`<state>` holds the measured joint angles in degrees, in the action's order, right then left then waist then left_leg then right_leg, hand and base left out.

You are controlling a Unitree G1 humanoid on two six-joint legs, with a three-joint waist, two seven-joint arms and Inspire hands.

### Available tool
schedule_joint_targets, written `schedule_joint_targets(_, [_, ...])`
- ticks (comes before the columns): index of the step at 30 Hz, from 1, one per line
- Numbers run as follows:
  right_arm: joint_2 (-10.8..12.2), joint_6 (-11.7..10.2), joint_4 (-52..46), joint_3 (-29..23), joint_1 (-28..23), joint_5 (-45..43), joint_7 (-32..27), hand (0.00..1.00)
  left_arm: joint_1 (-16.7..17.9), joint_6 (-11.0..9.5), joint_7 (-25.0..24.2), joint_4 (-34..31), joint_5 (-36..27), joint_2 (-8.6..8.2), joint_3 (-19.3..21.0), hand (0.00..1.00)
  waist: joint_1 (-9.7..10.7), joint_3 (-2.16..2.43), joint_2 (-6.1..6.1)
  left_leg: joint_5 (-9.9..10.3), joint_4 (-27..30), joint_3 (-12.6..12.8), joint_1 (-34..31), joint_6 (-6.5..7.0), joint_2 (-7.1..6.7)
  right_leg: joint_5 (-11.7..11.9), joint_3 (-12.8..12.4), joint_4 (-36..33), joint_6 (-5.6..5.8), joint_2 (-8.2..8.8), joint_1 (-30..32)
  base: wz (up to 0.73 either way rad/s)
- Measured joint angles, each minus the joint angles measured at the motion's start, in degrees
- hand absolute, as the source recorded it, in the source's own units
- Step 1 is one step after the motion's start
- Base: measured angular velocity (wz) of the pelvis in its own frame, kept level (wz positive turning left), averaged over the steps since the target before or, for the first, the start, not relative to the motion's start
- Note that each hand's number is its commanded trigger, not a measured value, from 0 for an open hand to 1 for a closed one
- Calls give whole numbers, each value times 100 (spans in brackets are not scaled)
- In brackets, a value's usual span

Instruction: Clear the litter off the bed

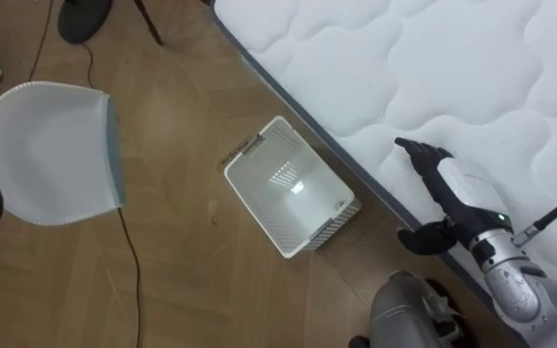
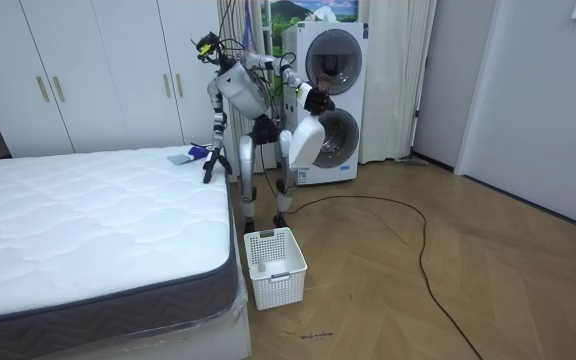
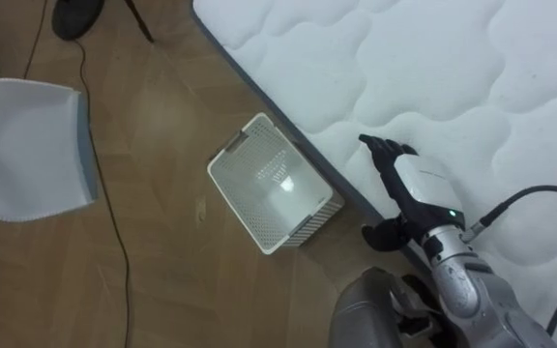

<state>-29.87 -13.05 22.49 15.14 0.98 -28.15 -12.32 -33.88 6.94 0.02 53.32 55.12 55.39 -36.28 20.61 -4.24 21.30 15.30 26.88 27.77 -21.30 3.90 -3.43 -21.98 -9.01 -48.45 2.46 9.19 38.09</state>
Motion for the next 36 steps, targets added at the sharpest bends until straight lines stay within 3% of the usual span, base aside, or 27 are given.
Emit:
schedule_joint_targets(4, [-4, -27, 59, 50, -12, 111, -41, 0, 86, -9, 242, 57, -913, 0, -2, 100, 3, 0, 1, 0, 58, -1, -19, -2, 65, 26, 49, 45, -40, -29, -39, -1])
schedule_joint_targets(8, [-4, -121, 175, 67, -18, 137, -130, 0, 195, -34, 537, 56, -1422, -43, -45, 100, 7, -7, -7, -1, 28, -4, 39, -3, 74, 28, 80, 73, -44, -27, -112, 2])
schedule_joint_targets(11, [-3, -147, 231, 67, -23, 135, -165, 0, 326, -162, 690, 57, -1630, -110, -46, 100, 5, -27, -33, -1, -51, -7, 119, -3, 51, 28, 85, 97, -44, -15, -170, 0])
schedule_joint_targets(12, [-11, -182, 250, 64, -46, 135, -179, 0, 358, -186, 758, 57, -1743, -166, -37, 100, -4, -64, -98, -1, -65, -12, 184, -4, 40, 28, 72, 97, -43, -15, -215, -7])
schedule_joint_targets(13, [-21, -198, 248, 49, -117, 137, -193, 0, 396, -202, 829, 49, -1747, -288, 14, 100, -64, -50, -141, -1, -47, -21, 215, -4, 49, 27, 62, 115, -43, -33, -259, -9])
schedule_joint_targets(16, [-16, -193, 266, 48, -175, 127, -178, 0, 542, -323, 905, -108, -1734, -356, 37, 100, -223, -36, -275, 18, 16, -241, 214, -35, 72, 61, -48, 183, -32, -166, -294, -26])
schedule_joint_targets(17, [-12, -191, 282, 52, -215, 128, -164, 0, 620, -356, 956, -198, -1737, -367, 63, 100, -307, -24, -361, 73, 81, -513, 201, -119, 71, 93, -94, 195, -49, -251, -301, -57])
schedule_joint_targets(19, [52, -187, 443, 129, -251, 124, -142, 0, 949, -403, 1132, -362, -1776, -570, 593, 100, -655, 69, -599, 108, 85, -853, 234, -172, 70, 258, -397, 344, -64, -546, -316, -92])
schedule_joint_targets(20, [67, -187, 503, 179, -242, 129, -141, 0, 1049, -418, 1190, -402, -1863, -640, 712, 100, -722, 91, -651, 108, 83, -998, 243, -173, 70, 320, -468, 412, -71, -621, -342, -95])
schedule_joint_targets(21, [120, -179, 634, 204, -238, 128, -140, 0, 1265, -453, 1291, -469, -1929, -815, 937, 100, -819, 117, -700, 110, 73, -1274, 304, -176, 77, 419, -539, 570, -85, -729, -464, -84])
schedule_joint_targets(22, [159, -101, 693, 220, -227, 127, -140, 0, 1469, -519, 1375, -578, -1957, -973, 1089, 100, -904, 152, -766, 112, 38, -1397, 393, -179, 92, 492, -633, 715, -74, -827, -571, -75])
schedule_joint_targets(25, [289, 164, 850, 144, -376, 165, -185, 0, 1820, -567, 1473, -1053, -1967, -1279, 1267, 100, -998, 241, -949, 135, -50, -1436, 599, -215, 97, 565, -697, 904, -29, -871, -784, -34])
schedule_joint_targets(29, [319, 337, 857, -43, -645, 297, -193, 0, 1908, -682, 1482, -1715, -2053, -1526, 1326, 100, -1063, 296, -1081, 146, -274, -1458, 814, -227, 124, 738, -661, 1291, 74, -878, -1078, -3])
schedule_joint_targets(31, [456, 501, 793, -273, -831, 547, -206, 0, 2192, -701, 1529, -2351, -2077, -1716, 1594, 100, -1209, 328, -1155, 182, -353, -1441, 972, -167, 195, 940, -660, 1611, 112, -944, -1266, -43])
schedule_joint_targets(35, [549, 600, 777, -397, -1006, 564, -214, 0, 2704, -778, 1778, -2990, -2094, -2045, 1973, 100, -1297, 334, -1357, 222, -536, -1381, 1311, -121, 221, 1222, -598, 1951, 135, -1000, -1493, -66])
schedule_joint_targets(36, [576, 660, 756, -392, -1061, 620, -211, 0, 2855, -784, 1833, -3143, -2145, -2133, 1979, 100, -1337, 333, -1432, 235, -627, -1344, 1460, -105, 233, 1349, -442, 2069, 106, -1006, -1565, -100])
